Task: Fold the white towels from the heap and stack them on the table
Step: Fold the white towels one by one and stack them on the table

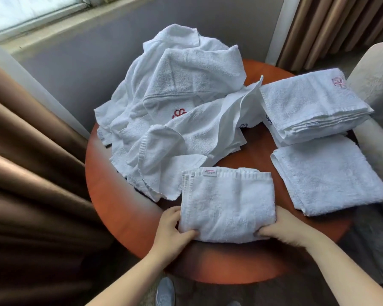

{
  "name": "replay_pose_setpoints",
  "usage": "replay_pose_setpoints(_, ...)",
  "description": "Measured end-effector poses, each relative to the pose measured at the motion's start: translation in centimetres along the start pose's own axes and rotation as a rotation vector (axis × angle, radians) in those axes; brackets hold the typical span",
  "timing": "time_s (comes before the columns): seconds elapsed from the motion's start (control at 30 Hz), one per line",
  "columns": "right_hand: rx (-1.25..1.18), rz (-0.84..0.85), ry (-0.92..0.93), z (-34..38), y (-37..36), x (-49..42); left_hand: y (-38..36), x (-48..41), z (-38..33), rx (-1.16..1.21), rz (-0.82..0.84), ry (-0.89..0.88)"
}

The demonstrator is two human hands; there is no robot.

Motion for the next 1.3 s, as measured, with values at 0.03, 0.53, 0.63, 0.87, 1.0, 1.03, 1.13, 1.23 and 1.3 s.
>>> replay_pose_setpoints(0.03, -0.001, -0.027, 0.017, 0.2, 0.3, -0.2, 0.2, -0.1, -0.5, 0.058, -0.035, -0.023)
replay_pose_setpoints(0.53, -0.433, -0.526, 0.056, -2.0, 0.9, 1.2, -2.0, 0.5, -0.8, 0.430, -0.090, 0.174)
replay_pose_setpoints(0.63, -0.382, -0.506, 0.052, -2.4, 1.0, 0.9, -1.9, 0.5, -0.3, 0.414, -0.132, 0.198)
replay_pose_setpoints(0.87, 0.021, -0.840, 0.001, -0.8, 2.8, 2.6, 0.4, 0.3, -0.9, 0.035, -0.449, 0.202)
replay_pose_setpoints(1.0, 0.587, -0.967, 0.530, 5.7, 1.3, 3.6, -0.5, 0.2, -7.8, -0.350, -0.479, -0.467)
replay_pose_setpoints(1.03, 0.691, -0.889, 0.570, 6.2, 0.2, 2.4, -2.0, -0.3, -8.6, -0.420, -0.393, -0.542)
replay_pose_setpoints(1.13, 0.884, -0.658, 0.501, 5.2, -1.4, -1.9, -6.0, -3.0, -8.3, -0.649, -0.166, -0.546)
replay_pose_setpoints(1.23, 0.883, -0.580, 0.357, 3.2, -1.0, -4.1, -6.5, -5.6, -5.0, -0.761, -0.054, -0.295)
replay_pose_setpoints(1.3, 0.817, -0.570, 0.317, 2.6, -0.6, -4.7, -6.3, -6.4, -3.1, -0.749, -0.008, -0.162)
Point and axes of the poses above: each hand's wrist, its own x-axis away from the middle knuckle, its own y-axis out of the back of the hand, z = x × y, the point moved 8 cm from there along -x, towards the middle knuckle, and after that the axes turned 1 degree about z, right-handed, at the moved point
